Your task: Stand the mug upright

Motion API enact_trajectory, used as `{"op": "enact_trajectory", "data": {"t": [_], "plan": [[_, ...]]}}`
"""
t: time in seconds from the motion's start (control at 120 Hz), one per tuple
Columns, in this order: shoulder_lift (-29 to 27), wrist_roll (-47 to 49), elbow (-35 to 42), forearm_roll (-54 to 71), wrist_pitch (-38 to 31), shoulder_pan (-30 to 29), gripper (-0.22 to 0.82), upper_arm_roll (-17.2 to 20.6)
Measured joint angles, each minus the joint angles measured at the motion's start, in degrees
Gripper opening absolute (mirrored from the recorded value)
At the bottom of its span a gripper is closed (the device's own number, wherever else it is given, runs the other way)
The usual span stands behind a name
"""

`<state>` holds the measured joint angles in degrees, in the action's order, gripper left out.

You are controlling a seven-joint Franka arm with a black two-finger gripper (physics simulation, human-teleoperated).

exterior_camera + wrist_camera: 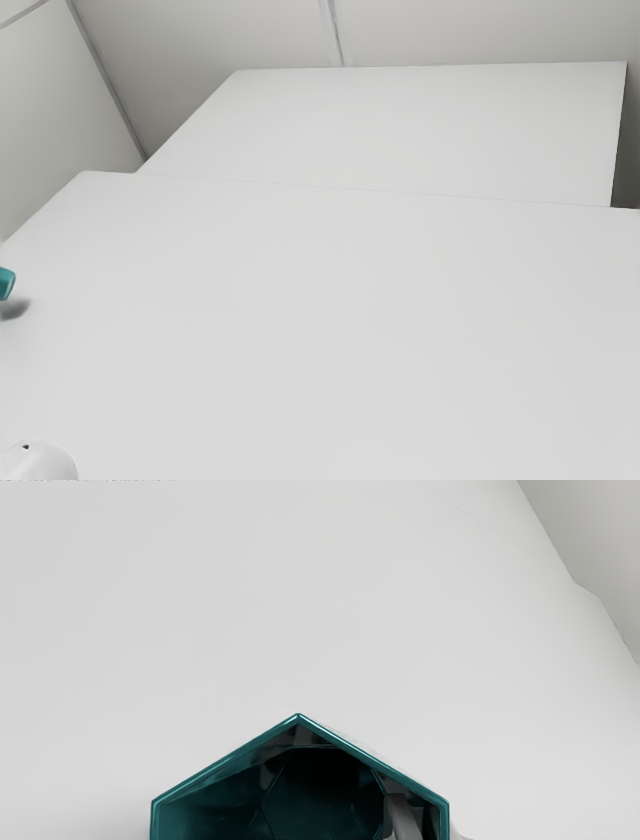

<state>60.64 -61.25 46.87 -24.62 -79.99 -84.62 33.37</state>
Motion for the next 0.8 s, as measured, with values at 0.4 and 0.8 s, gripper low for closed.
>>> {"op": "enact_trajectory", "data": {"t": [0.4,0.8], "plan": [[-34.4,4.6,27.2,7.7,4.1,5.8,-0.18,-0.8],[-46.5,9.6,42.6,8.8,-5.2,46.0,-0.18,-27.7]]}}
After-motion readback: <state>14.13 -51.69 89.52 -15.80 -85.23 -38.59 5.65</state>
